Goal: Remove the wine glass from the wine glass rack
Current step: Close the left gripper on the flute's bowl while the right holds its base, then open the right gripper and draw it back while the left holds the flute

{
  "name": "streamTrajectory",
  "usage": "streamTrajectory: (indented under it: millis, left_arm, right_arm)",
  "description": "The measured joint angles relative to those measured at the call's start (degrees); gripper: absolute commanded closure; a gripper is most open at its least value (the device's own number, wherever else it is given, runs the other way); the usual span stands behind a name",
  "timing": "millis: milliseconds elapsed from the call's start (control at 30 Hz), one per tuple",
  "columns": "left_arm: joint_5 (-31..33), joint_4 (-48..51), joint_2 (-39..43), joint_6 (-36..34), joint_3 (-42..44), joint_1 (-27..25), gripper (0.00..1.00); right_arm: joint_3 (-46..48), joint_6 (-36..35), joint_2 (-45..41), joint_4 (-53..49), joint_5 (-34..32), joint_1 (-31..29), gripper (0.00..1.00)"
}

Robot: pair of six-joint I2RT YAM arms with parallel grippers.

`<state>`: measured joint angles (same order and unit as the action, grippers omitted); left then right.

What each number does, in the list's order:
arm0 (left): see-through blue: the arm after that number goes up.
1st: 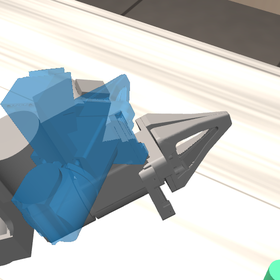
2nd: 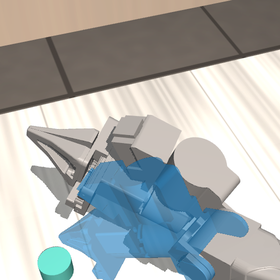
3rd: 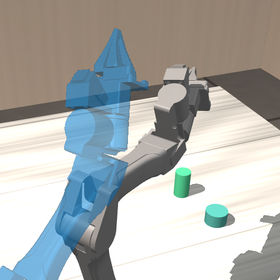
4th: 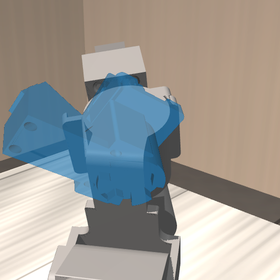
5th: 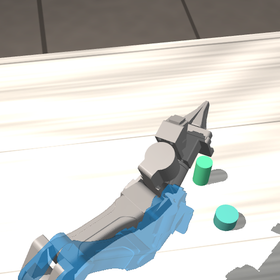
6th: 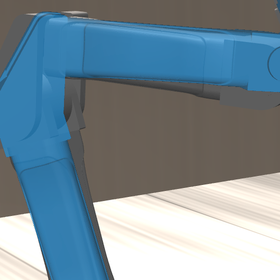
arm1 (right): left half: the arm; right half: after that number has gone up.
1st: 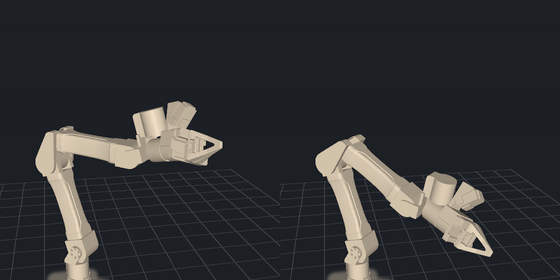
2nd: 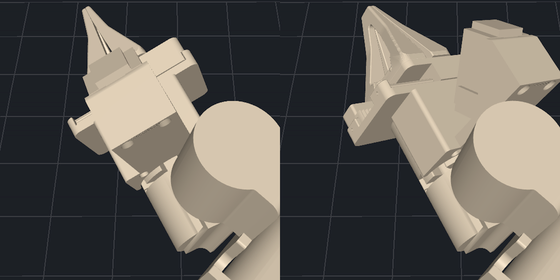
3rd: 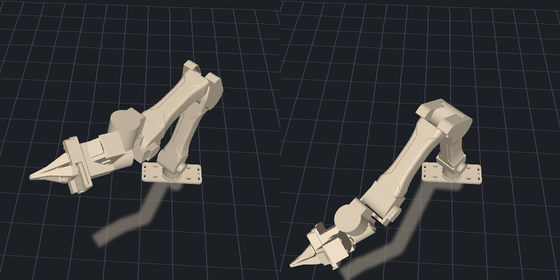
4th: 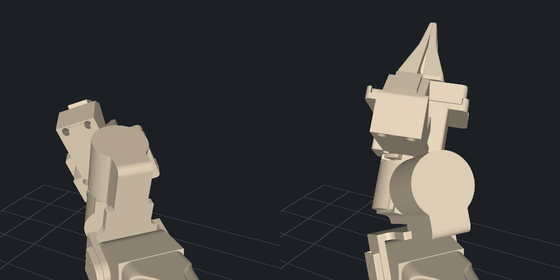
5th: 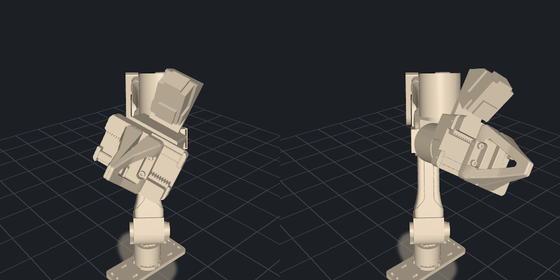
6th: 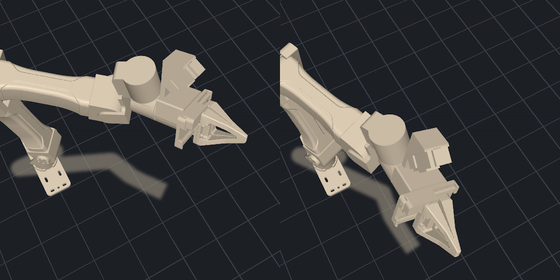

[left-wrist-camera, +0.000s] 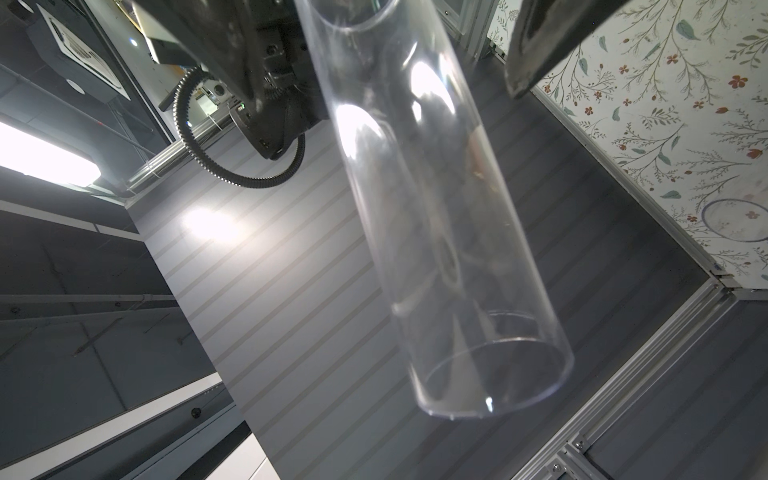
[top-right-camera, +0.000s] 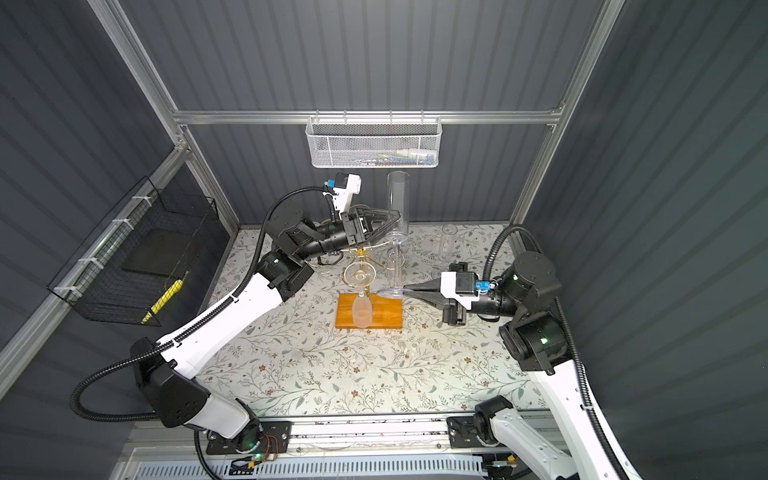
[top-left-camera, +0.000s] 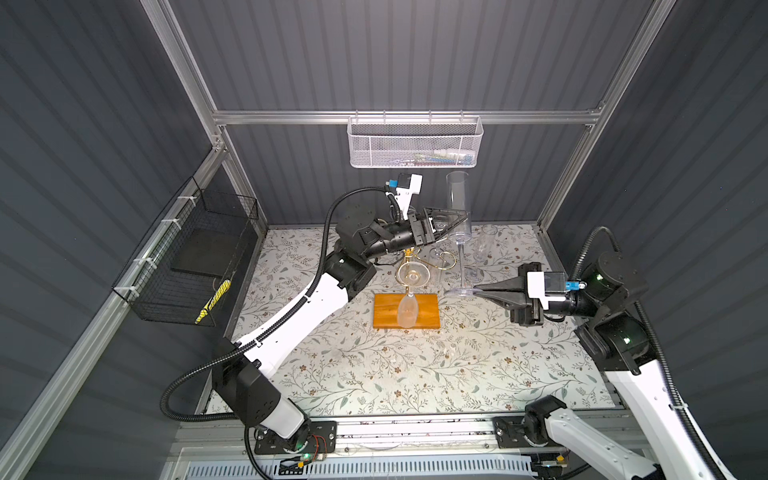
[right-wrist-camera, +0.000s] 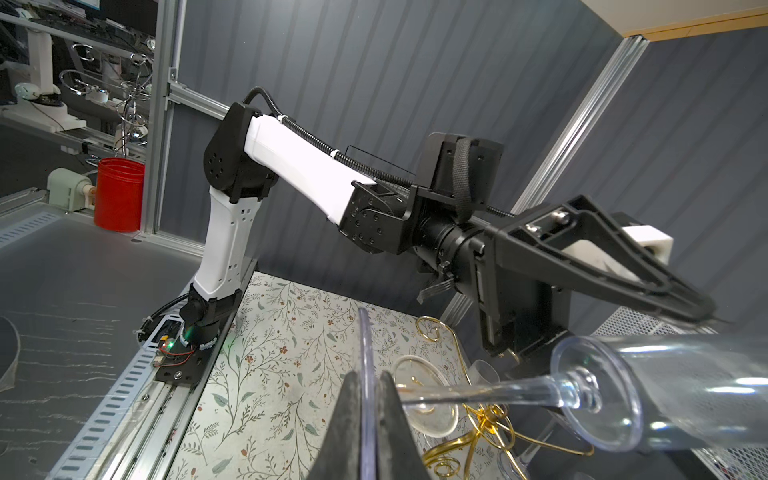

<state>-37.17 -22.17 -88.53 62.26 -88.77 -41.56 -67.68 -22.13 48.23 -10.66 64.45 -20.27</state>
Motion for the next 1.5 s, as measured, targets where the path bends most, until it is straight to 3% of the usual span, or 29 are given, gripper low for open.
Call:
streamTrajectory:
  millis: [433,867,1267,1300,1333,1400,1433,1467,1500]
  left_arm:
    - [0.09,-2.80,-0.26,2.95,0.00,0.00,0.15]
    - [0.04,-3.21,-0.28,3.74,0.00,0.02,0.41]
    - [0.09,-4.70,-0.44,7.78,0.39,0.00,0.51]
    - [0.09,-4.74,-0.48,8.20,0.42,0.00,0.52]
    - [0.09,-4.92,-0.52,8.48,0.46,0.00,0.53]
    - [0.07,-5.29,-0.61,8.90,0.50,0.00,0.53]
    - [0.09,-5.57,-0.66,8.63,0.57,0.00,0.53]
    - [0.07,-5.81,-0.76,8.70,0.72,0.00,0.53]
    - [0.09,-5.99,-0.85,8.70,0.85,0.00,0.53]
  right_arm:
    - [-2.86,-7.39,-0.02,-8.74,0.79,-1.51,1.00]
    - [-4.04,-10.58,0.63,-12.52,0.92,-2.64,1.00]
    - [-4.48,-14.62,0.94,-16.20,-0.66,-3.28,1.00]
    - [-4.48,-14.88,0.94,-16.41,-0.87,-3.39,0.96]
    - [-4.48,-15.15,0.94,-16.61,-1.07,-3.41,0.84]
    - [-4.48,-15.41,0.92,-17.25,-1.62,-3.52,0.52]
    - [-4.48,-15.47,0.87,-17.22,-2.01,-3.52,0.35]
    - [-4.48,-15.43,0.74,-17.22,-2.40,-3.54,0.02]
    - [-4.48,-15.47,0.50,-17.18,-3.04,-3.65,0.01]
